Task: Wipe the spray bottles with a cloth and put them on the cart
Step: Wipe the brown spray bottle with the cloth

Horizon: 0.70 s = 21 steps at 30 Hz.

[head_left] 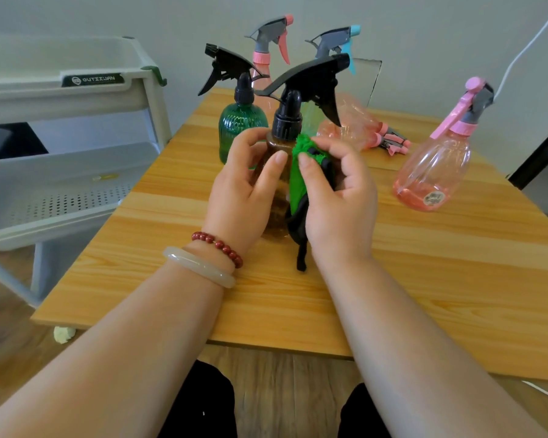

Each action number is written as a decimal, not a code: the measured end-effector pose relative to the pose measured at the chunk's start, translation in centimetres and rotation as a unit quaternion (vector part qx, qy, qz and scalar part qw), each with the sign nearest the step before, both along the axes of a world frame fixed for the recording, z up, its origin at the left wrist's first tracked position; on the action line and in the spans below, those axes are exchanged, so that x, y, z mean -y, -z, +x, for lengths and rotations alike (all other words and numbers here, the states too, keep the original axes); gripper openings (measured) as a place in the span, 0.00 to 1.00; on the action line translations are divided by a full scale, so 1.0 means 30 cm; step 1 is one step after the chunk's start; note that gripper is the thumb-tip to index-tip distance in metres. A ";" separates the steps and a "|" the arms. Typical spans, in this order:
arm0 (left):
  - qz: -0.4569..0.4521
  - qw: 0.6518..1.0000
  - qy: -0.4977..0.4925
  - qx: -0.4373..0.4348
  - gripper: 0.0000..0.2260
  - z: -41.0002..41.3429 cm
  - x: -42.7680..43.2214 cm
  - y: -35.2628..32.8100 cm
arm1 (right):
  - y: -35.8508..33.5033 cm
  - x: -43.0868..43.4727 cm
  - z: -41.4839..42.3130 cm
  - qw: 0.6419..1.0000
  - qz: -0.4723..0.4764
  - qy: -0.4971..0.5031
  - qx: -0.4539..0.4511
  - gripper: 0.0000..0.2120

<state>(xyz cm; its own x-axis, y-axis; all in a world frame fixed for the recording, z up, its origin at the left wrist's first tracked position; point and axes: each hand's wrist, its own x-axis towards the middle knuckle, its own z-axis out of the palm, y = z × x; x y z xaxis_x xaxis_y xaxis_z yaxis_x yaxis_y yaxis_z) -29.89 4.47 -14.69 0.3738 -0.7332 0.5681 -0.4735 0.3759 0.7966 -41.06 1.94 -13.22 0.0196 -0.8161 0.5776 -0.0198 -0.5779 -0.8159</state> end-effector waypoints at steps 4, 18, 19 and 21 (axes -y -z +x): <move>0.004 1.000 0.010 0.026 0.10 -0.005 0.004 -0.007 | -0.011 0.020 0.005 0.980 0.161 -0.061 0.103 0.09; 0.019 0.998 0.028 0.054 0.13 -0.023 0.000 -0.012 | -0.017 0.035 -0.007 0.975 0.172 -0.067 0.121 0.07; 0.018 0.998 0.025 0.057 0.13 -0.022 0.000 -0.014 | -0.022 0.030 -0.003 0.977 0.152 -0.070 0.134 0.08; 0.018 0.998 0.024 0.061 0.13 -0.019 0.000 -0.013 | -0.018 0.028 0.008 0.983 0.134 -0.055 0.116 0.06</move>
